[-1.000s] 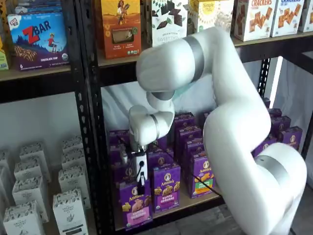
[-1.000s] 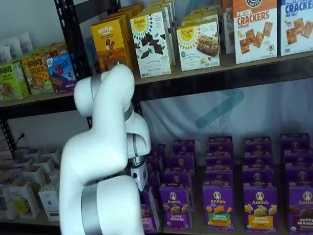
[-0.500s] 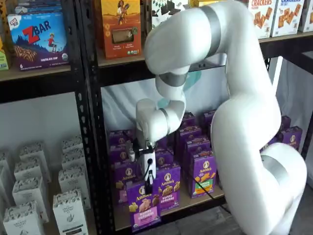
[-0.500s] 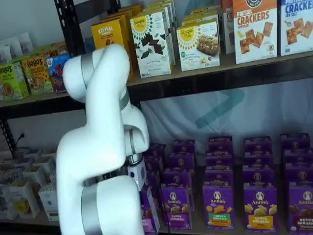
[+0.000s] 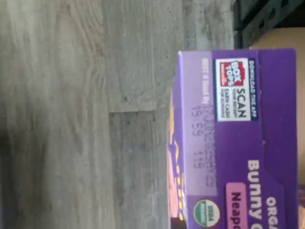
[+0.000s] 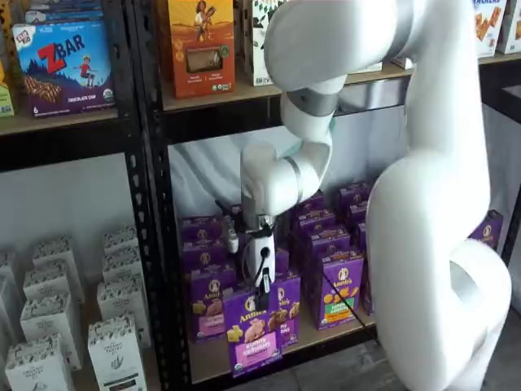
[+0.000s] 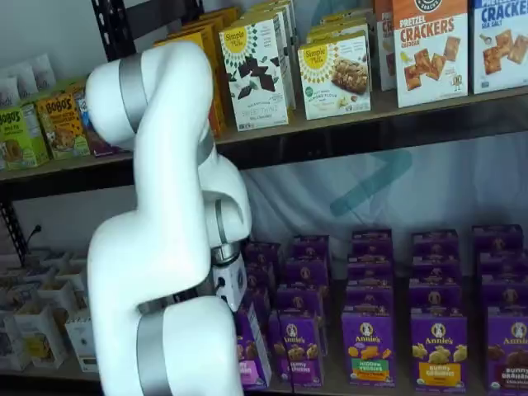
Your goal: Pick up the purple box with a pink patch in the middle, on the bottom shelf, the first box from the left
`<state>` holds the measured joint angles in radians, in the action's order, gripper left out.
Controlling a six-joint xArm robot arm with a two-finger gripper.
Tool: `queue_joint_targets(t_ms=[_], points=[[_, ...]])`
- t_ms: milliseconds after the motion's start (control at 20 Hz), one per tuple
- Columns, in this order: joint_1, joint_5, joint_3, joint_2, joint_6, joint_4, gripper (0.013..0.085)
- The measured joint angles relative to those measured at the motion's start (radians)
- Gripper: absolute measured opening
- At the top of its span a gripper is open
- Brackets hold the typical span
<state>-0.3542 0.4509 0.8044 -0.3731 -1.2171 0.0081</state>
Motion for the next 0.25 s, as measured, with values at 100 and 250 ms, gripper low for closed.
queue_joint_targets(t_ms=[100, 250], points=[[0.0, 0.036, -0.025, 0.048, 0.011, -0.012, 0.033], [0.001, 0.053, -0.062, 0.111, 0.008, -0.01, 0.033]])
